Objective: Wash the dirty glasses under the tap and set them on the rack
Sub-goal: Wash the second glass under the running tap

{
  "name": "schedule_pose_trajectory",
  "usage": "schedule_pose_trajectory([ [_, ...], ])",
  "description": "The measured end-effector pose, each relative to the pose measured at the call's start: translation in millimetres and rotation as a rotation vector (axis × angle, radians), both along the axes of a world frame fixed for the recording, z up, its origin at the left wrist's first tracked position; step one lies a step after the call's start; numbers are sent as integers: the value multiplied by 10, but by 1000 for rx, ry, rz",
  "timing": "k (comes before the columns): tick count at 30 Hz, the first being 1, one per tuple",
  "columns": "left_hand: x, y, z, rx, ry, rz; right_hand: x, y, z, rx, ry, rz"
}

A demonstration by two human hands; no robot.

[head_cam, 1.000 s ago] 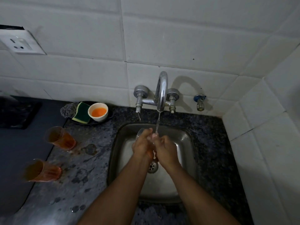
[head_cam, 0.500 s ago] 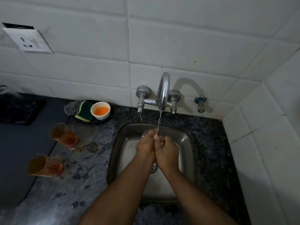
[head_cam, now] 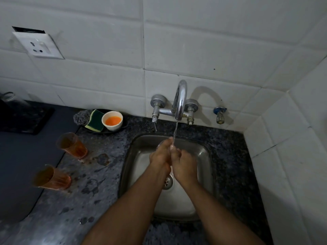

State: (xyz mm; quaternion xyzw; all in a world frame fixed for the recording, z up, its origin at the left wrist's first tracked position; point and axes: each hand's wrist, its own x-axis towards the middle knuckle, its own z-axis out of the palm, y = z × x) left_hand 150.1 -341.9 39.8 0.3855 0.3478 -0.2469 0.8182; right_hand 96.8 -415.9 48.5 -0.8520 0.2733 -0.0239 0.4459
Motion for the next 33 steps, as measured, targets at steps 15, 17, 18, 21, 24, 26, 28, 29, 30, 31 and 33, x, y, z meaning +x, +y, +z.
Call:
schedule_pose_trajectory([
  [15, -77, 94, -120, 40, 50, -39, 1, -5, 113, 681, 340, -174],
  [17, -114, 112, -84, 84, 33, -45, -7, -2, 165, 665, 368, -106],
  [18, -138, 116, -22, 102, 13, -44, -19, 24, 194, 491, 329, -45],
  [21, -122, 61, 70, 163, -19, -42, -26, 111, 202, -140, 112, 46],
  [24, -67, 67, 112, 139, -25, -98, 23, 105, 136, -34, 97, -20],
  [26, -59, 112, 99, 146, -7, -124, 97, 69, 187, 456, 239, -182],
  [28, -57, 138, 18, 161, -21, -163, 99, 9, 258, 722, 356, -161],
  [29, -70, 156, 33, 169, -46, -188, 94, -15, 252, 708, 368, -78],
  [30, -76, 170, 48, 174, -60, -196, 80, -28, 250, 655, 361, 4],
  [31, -85, 182, 88, 158, -64, -192, 61, -28, 238, 579, 345, 60],
  [33, -60, 178, 58, 149, -42, -177, 46, -9, 235, 468, 311, 74],
])
